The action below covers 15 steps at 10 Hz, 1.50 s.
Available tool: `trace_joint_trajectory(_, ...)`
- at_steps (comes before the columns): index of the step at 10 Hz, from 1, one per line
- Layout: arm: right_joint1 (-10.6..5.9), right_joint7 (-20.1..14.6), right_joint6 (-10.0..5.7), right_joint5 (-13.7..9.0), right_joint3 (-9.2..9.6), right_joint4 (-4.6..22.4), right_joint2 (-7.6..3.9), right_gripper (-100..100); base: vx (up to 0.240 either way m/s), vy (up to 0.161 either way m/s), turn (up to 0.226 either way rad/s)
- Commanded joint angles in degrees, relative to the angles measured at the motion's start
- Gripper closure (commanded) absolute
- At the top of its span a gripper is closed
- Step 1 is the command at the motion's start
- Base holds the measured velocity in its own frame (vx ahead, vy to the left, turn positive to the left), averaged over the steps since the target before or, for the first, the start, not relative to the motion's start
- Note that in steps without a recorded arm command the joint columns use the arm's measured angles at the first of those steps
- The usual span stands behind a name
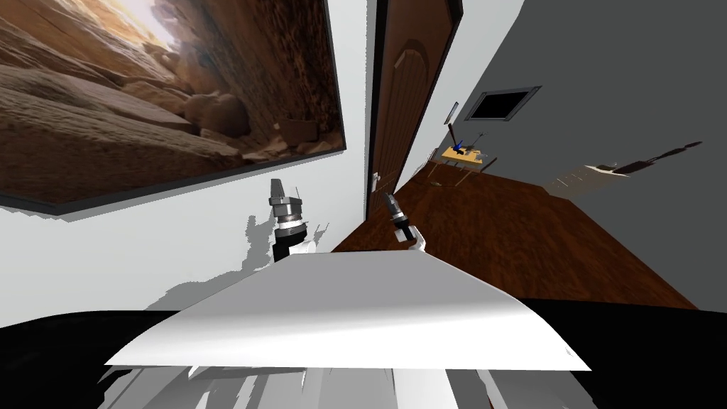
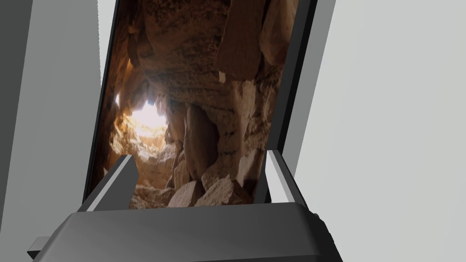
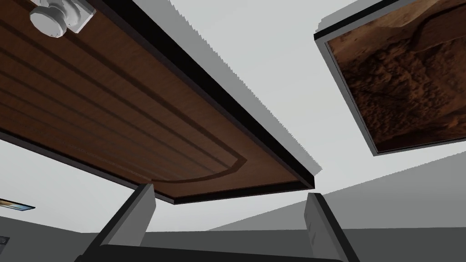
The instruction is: Pull the door open
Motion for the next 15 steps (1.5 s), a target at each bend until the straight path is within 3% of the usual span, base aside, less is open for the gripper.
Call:
trace_joint_trajectory(1,-1.03,1.01,-0.75,0.97,0.22,2.13,-0.88,-100,0.086,-0.068,0.049)
trace_joint_trajectory(15,-11.92,9.80,-6.71,9.18,2.28,22.48,-6.33,-100,0.087,-0.069,0.048)
